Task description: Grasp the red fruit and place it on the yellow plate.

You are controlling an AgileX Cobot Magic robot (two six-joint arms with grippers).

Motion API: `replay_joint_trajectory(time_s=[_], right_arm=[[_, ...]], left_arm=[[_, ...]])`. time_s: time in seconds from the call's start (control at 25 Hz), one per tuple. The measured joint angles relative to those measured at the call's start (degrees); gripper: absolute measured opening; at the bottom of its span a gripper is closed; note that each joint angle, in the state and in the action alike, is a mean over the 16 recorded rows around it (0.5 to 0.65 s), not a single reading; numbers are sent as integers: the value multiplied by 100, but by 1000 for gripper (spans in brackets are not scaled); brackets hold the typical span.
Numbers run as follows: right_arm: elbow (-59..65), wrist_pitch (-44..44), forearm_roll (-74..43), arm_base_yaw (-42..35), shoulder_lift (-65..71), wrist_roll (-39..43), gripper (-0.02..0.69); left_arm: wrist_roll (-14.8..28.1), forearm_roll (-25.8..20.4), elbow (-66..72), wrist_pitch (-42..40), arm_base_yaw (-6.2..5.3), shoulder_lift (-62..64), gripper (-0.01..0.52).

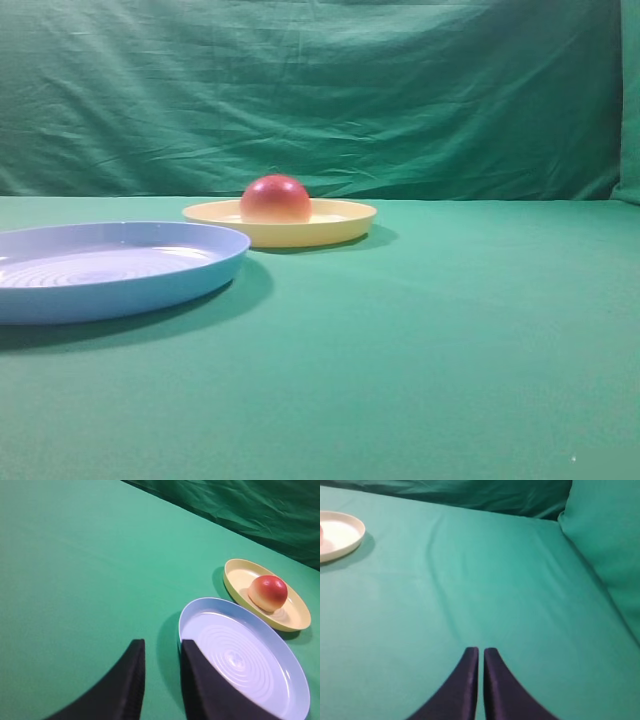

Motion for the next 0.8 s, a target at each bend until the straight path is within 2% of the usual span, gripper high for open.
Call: replay_joint_trajectory(time_s=[0.8], right_arm=[[218,-196,55,-25,-49,0,0]], left_arm=[[0,0,0,0,0,0,157]])
